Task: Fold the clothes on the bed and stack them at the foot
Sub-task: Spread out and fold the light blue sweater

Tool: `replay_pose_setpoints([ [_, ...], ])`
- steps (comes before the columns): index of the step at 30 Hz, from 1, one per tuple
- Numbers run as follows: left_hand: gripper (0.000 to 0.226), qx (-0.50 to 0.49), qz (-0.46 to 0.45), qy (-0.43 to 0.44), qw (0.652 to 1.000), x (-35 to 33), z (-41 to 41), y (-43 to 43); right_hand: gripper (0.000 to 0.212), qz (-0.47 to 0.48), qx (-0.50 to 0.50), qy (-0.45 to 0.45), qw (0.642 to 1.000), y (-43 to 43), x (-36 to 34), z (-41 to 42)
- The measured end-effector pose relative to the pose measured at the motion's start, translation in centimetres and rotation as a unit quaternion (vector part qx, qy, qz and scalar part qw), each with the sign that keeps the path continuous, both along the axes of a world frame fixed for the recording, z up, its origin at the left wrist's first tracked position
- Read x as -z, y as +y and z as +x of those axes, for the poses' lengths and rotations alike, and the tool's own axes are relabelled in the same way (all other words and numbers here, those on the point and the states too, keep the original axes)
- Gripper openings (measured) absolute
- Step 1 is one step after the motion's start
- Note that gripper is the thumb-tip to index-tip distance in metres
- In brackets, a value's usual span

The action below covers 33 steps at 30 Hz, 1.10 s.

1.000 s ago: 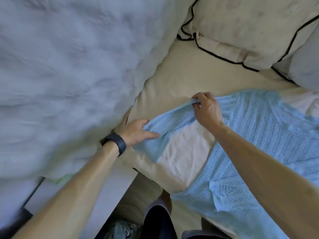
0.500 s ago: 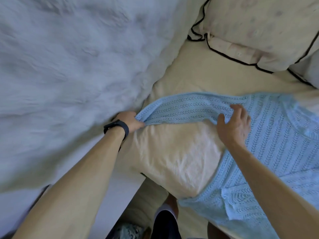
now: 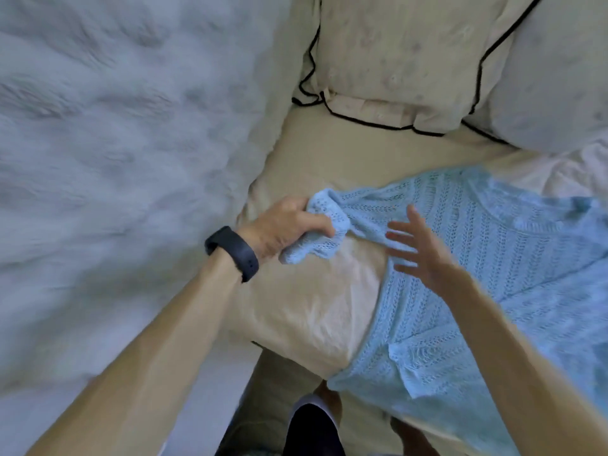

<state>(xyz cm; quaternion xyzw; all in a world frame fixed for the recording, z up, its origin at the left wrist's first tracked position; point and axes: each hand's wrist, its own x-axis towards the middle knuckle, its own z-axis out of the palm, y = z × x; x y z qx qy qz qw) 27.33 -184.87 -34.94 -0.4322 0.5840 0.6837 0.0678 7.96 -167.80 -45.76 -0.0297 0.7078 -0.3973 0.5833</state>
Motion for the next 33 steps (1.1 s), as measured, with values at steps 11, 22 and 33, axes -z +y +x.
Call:
replay_pose_setpoints([
  [11, 0.064, 0.349, 0.106, -0.003, 0.931, 2.7, -18.3, 32.6, 0.065, -0.076, 0.295, -0.223, 0.926, 31.8, -3.9, -5.9],
  [22, 0.064, 0.431, -0.379, -0.254, 0.778, 15.6, -14.6, 37.5, 0.007, 0.216, 0.27, 0.121, 0.93, 45.3, 7.8, -3.9],
  [33, 0.077, 0.296, -0.475, -0.227, 0.797, 16.4, -12.1, 31.9, 0.05, 0.316, 0.114, 0.327, 0.883, 44.4, 5.6, -2.5],
])
